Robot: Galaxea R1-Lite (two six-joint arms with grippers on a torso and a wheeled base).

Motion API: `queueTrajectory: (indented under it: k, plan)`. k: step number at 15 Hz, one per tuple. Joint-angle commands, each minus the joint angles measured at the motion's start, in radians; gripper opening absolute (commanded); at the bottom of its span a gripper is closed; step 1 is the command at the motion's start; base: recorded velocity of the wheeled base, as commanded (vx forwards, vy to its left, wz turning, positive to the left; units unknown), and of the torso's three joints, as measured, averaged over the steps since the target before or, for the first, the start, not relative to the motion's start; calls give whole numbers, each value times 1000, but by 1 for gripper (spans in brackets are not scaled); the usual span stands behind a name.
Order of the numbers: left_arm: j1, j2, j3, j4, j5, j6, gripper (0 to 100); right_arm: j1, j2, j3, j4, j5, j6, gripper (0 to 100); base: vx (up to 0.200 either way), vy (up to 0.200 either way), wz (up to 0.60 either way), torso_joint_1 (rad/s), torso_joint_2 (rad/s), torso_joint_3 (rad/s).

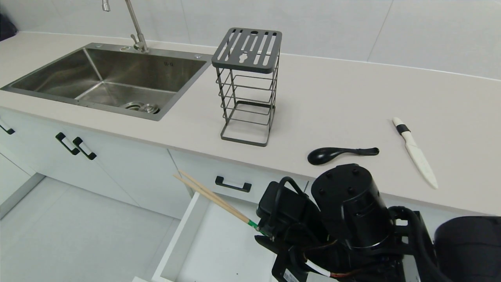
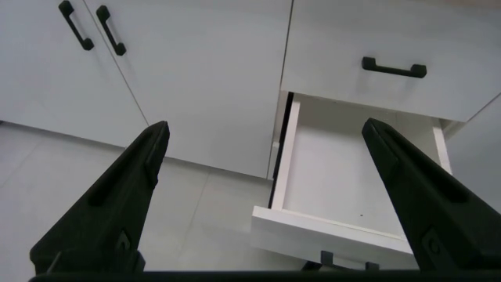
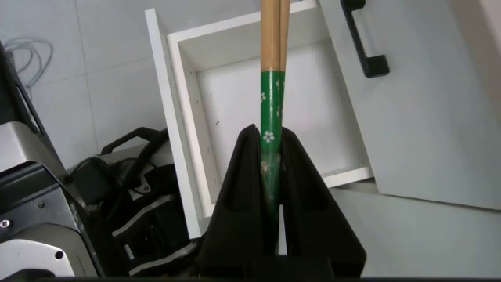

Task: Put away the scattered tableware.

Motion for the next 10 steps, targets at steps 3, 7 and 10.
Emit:
queueTrajectory:
  k: [3, 7, 10]
  plan:
    - [-1, 1, 0, 2, 0, 0, 100, 0, 9, -8, 0, 0, 0, 0, 0, 0, 0, -261, 510, 253]
    - [-1, 1, 0, 0, 0, 0, 100, 0, 10, -8, 0, 0, 0, 0, 0, 0, 0, -257, 498, 243]
    - [1, 1, 0, 0, 0, -1, 100, 0, 12, -8, 0, 0, 0, 0, 0, 0, 0, -248, 476, 230]
